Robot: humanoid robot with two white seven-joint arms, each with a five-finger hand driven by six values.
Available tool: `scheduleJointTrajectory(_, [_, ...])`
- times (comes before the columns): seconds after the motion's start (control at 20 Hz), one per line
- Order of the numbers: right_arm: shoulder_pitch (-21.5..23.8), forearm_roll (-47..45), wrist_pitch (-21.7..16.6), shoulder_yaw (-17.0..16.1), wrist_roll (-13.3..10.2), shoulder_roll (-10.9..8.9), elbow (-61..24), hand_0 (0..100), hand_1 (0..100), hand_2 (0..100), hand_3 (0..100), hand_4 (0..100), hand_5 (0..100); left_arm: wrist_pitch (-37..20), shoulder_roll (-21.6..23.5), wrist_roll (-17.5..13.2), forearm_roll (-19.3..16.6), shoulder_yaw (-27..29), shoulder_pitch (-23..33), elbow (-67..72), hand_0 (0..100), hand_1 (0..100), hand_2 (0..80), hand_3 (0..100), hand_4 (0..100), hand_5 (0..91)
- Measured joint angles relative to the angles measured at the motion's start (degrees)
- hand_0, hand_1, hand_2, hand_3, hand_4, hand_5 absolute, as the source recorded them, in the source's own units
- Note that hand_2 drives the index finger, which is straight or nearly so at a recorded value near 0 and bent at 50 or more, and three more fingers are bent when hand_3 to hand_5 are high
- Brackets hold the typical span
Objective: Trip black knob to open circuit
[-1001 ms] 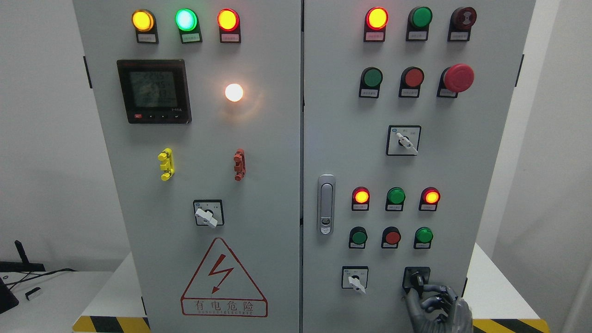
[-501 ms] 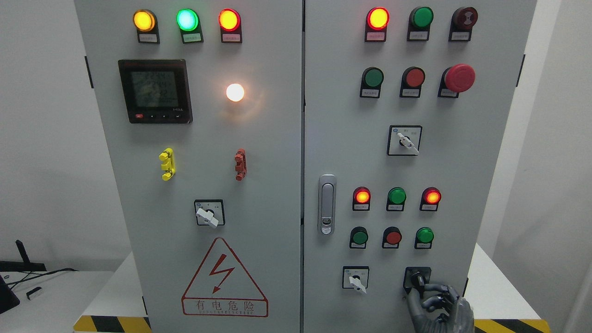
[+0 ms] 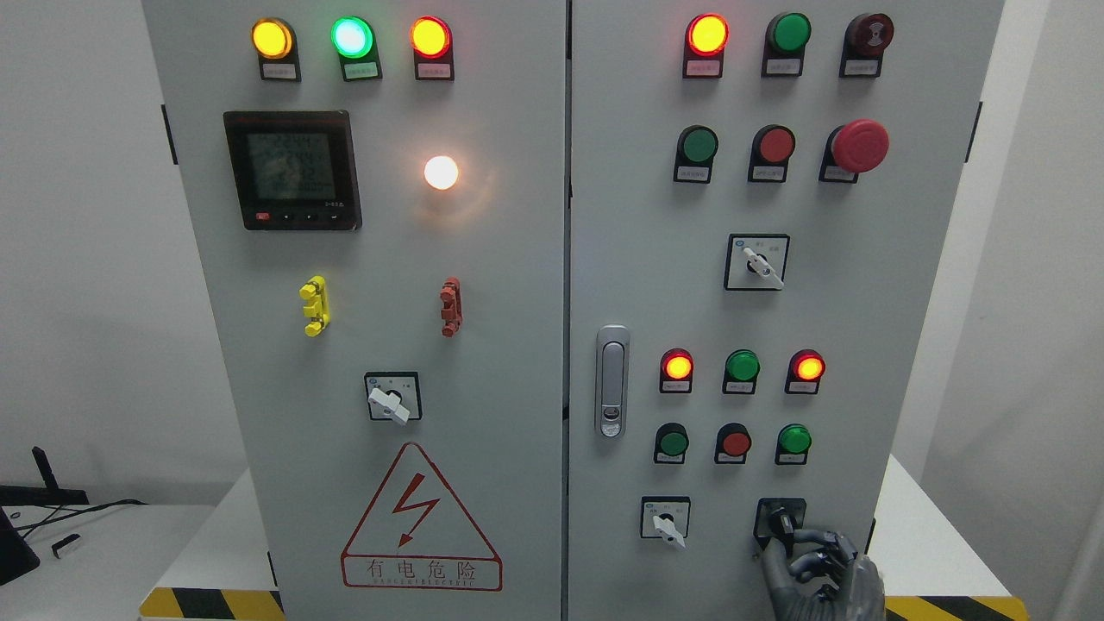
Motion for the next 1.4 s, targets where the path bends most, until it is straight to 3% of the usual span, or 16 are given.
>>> scheduleJointTrajectory(1.4, [0.3, -0.3, -0.3, -0.1, -0.3, 0.02, -0.2, 60, 89, 52, 81, 80, 93, 0.0, 0.0, 0.0, 0.0, 0.0, 0.0, 0.0, 12, 39, 0.0, 0, 0, 0.0])
